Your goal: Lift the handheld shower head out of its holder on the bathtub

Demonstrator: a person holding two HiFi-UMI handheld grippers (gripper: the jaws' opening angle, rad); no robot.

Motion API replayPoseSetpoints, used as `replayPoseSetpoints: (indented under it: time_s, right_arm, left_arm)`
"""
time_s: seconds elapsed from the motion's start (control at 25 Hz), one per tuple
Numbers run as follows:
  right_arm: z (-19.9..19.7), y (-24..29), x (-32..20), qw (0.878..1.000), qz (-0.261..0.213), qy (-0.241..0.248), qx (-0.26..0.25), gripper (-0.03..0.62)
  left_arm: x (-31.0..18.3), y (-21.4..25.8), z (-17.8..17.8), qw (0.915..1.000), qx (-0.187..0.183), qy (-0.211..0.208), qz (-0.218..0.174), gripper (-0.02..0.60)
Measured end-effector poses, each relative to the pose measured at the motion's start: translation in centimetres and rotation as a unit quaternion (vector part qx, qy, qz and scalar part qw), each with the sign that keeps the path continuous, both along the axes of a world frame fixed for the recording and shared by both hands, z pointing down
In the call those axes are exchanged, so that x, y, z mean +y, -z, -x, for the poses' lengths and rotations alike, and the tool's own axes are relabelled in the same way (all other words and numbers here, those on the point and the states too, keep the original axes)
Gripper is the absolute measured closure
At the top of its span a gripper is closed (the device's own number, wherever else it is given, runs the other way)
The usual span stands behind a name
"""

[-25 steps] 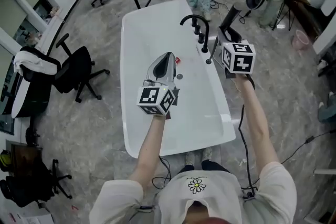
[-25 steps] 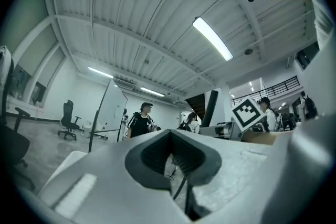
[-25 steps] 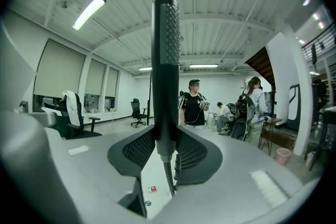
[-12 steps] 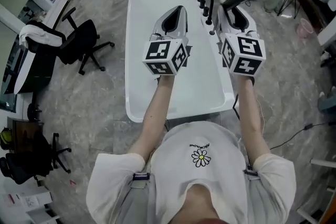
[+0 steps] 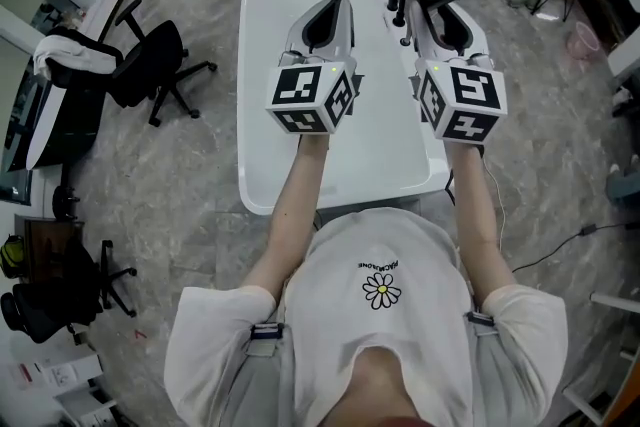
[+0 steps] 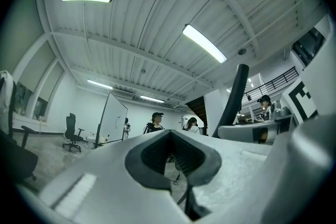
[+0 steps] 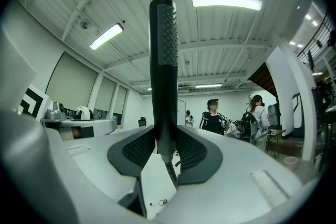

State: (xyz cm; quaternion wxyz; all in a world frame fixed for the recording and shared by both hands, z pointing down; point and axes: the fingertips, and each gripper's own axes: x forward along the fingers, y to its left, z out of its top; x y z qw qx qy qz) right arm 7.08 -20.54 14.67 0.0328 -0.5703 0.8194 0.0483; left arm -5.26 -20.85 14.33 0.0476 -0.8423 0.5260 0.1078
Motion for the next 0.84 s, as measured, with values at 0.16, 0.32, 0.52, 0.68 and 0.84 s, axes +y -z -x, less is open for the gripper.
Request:
replayPoseSetpoints:
  time_s: [0.16, 0.32, 0.52, 0.68, 0.84]
  right_arm:
    - [0.3, -0.1, -0.1, 1.0, 0.0, 0.004, -0.004, 0.453]
    - [0.2, -0.5, -0.2, 1.0, 0.001, 0.003, -0.001, 0.453]
    - [-0.1, -0.5, -0.2, 1.0, 0.001, 0.001, -0.002, 0.453]
    - [-0.7, -0.3, -0.5, 1.0, -0.002, -0.003, -0.003, 0.453]
    - [-1.3, -0.5, -1.2, 1.0, -0.003, -0.007, 0.0, 0.453]
  left_arm:
    - [-0.2, -0.4, 0.2, 1.0, -0.001, 0.0, 0.006, 0.581]
    - [-0.5, -0.8, 0.0, 0.9999, -0.004, 0.0, 0.01, 0.581]
    - [-0.5, -0.8, -0.3, 0.9999, -0.006, -0.004, 0.01, 0.581]
    - [-0.8, -1.0, -0.6, 0.9999, -0.009, -0.004, 0.014, 0.581]
    - [-1.4, -1.6, -0.7, 0.9997, -0.012, -0.003, 0.02, 0.581]
